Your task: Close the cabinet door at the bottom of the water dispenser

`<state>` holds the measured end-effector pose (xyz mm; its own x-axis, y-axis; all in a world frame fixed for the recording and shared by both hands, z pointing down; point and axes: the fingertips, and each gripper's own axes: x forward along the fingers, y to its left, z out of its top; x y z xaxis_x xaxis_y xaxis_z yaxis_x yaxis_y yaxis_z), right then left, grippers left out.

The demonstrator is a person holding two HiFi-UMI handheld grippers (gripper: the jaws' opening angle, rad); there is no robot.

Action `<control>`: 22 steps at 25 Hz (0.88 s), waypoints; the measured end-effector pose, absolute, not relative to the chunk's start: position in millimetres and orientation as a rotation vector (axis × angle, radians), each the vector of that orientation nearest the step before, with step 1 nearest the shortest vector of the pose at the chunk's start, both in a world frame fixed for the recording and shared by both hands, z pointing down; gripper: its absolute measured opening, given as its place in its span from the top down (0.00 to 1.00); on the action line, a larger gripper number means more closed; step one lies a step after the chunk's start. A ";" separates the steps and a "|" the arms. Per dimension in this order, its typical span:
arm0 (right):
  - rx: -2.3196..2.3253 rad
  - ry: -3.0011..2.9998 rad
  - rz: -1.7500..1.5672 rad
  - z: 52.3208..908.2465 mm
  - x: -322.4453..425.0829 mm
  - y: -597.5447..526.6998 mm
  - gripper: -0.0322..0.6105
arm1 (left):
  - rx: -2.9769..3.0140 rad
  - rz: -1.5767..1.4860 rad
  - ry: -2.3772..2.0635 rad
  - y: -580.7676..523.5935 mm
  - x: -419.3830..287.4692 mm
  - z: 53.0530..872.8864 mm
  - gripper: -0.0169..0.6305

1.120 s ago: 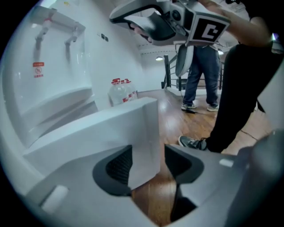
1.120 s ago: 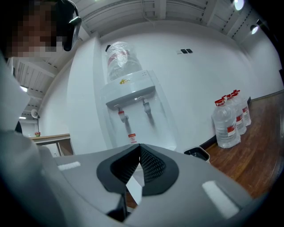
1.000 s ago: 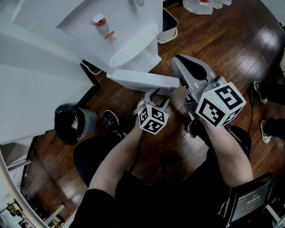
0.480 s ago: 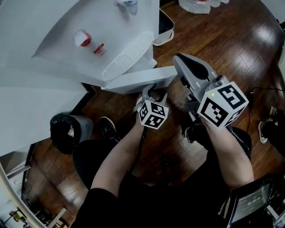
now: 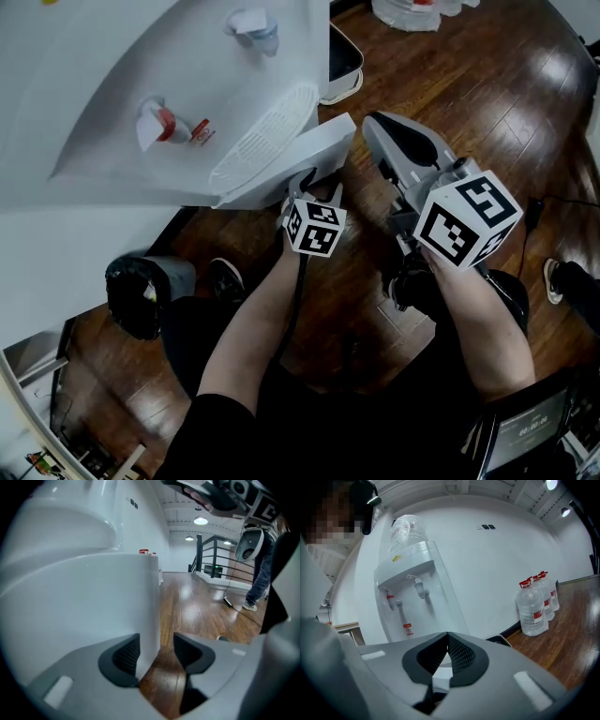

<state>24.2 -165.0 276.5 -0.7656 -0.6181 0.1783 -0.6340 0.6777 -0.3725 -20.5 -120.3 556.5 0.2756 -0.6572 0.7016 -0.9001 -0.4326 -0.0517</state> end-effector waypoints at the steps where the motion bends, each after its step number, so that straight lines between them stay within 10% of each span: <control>1: 1.068 -2.841 0.658 277.0 24.2 -168.5 0.94 | 2.194 0.948 -1.407 -122.0 -19.9 559.5 0.60; 22: 1.087 -2.713 0.629 323.5 25.2 -233.7 0.94 | 2.320 1.094 -1.236 -131.4 -6.0 554.4 0.59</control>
